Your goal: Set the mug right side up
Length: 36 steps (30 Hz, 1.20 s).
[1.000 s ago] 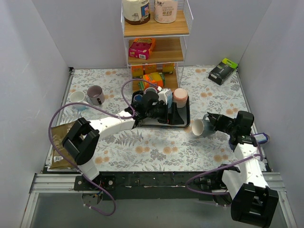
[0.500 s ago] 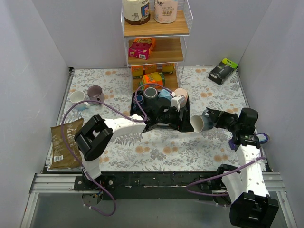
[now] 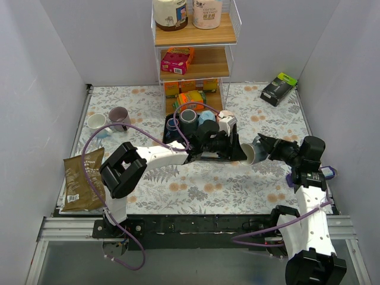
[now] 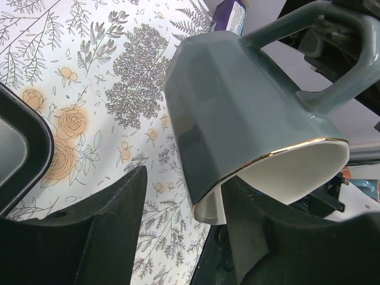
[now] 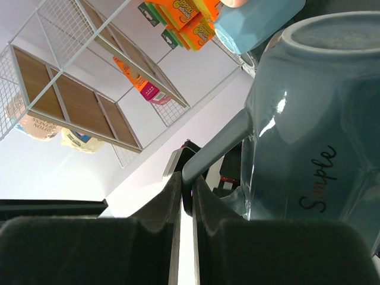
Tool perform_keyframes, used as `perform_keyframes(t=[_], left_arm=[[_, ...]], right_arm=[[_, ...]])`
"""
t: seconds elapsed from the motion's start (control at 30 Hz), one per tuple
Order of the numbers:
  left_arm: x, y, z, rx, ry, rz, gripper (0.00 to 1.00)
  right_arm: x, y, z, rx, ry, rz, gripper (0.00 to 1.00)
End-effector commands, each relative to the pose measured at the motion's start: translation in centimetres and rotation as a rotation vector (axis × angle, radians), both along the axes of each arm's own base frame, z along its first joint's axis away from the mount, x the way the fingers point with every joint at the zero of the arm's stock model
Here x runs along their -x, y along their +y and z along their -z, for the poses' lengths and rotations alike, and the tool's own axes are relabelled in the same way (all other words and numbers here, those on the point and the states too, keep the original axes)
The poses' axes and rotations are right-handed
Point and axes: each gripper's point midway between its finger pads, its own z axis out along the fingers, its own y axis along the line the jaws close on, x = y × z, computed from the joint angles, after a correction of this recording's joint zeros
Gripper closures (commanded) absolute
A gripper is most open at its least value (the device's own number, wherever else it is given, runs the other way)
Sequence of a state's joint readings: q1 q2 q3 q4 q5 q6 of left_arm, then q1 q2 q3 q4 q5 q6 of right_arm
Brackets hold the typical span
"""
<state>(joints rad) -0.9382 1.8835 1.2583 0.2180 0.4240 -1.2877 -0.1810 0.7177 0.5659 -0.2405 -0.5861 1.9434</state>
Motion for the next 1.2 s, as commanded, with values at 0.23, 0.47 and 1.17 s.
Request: perform_keyframes(t=[0.23, 0.47, 1.17], left_arm=[[-1.2, -0.5, -2.1, 0.008, -0.046, -0.034, 1.00], [-2.4, 1.2, -1.3, -0.155, -0.043, -0.108, 1.00], [-0.5, 12.4, 3.0, -0.765, -0.086, -0.095, 1.00]], right_arm=[[0.6, 0.6, -2.6, 0.009, -0.106, -0.042, 0.99], [1.6, 1.0, 2.4, 0.193, -0.023, -0.154, 0.76], [0.6, 0.3, -0.9, 1.283, -0.681, -0.686, 0.22]])
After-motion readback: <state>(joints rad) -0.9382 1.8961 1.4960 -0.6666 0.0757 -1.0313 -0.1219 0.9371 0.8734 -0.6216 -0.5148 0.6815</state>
